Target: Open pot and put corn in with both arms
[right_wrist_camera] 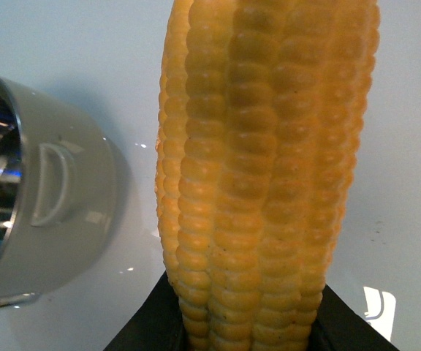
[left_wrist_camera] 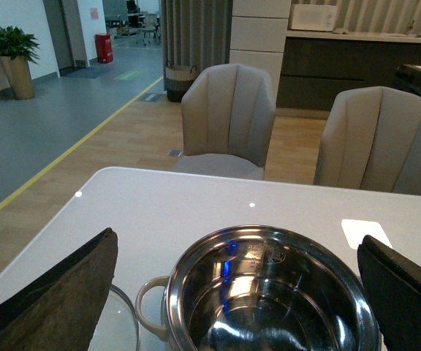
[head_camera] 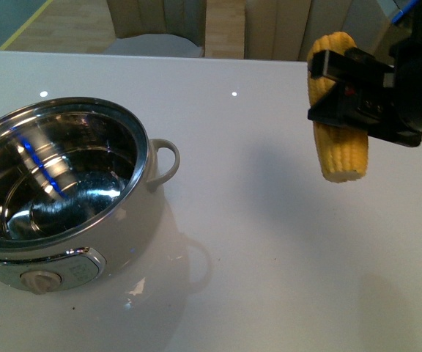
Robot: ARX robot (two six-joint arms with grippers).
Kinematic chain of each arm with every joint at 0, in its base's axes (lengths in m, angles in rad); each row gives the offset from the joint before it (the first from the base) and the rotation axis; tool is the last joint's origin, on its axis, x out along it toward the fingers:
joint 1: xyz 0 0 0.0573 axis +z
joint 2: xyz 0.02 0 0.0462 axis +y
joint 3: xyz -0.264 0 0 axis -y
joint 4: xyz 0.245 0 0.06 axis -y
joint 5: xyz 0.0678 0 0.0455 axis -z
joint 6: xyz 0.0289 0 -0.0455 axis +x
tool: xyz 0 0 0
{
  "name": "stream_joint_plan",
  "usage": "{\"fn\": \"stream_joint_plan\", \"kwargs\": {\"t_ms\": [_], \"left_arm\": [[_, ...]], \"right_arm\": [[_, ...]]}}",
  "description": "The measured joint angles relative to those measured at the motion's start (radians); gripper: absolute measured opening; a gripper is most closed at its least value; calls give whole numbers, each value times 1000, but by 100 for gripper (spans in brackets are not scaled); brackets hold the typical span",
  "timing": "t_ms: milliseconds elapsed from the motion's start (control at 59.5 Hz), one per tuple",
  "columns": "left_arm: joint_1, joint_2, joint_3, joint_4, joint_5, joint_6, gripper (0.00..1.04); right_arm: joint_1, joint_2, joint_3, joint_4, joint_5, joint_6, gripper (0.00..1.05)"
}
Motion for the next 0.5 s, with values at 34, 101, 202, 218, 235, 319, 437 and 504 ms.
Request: {"fn": "stream_joint_plan", "kwargs": {"t_ms": [34, 101, 202, 218, 235, 319, 437, 504], "left_arm": [[0, 0, 0, 0, 0, 0, 98], [0, 0, 0, 0, 0, 0, 98], [0, 0, 0, 0, 0, 0, 98], [0, 0, 0, 0, 0, 0, 98], [0, 0, 0, 0, 0, 0, 98], [0, 0, 0, 0, 0, 0, 98], [0, 0, 0, 0, 0, 0, 98], [0, 0, 0, 0, 0, 0, 98]], "right_arm": [[23, 8, 26, -7, 0, 24, 22], [51, 23, 60, -11, 0, 54, 22], [114, 72, 130, -22, -2, 122, 22], [119, 77, 135, -23, -2, 123, 22], [129, 86, 146, -24, -2, 131, 22], [162, 121, 186, -31, -3, 159, 22], [207, 180, 247, -38, -7, 204, 22], [233, 220, 289, -46, -7, 233, 22]]}}
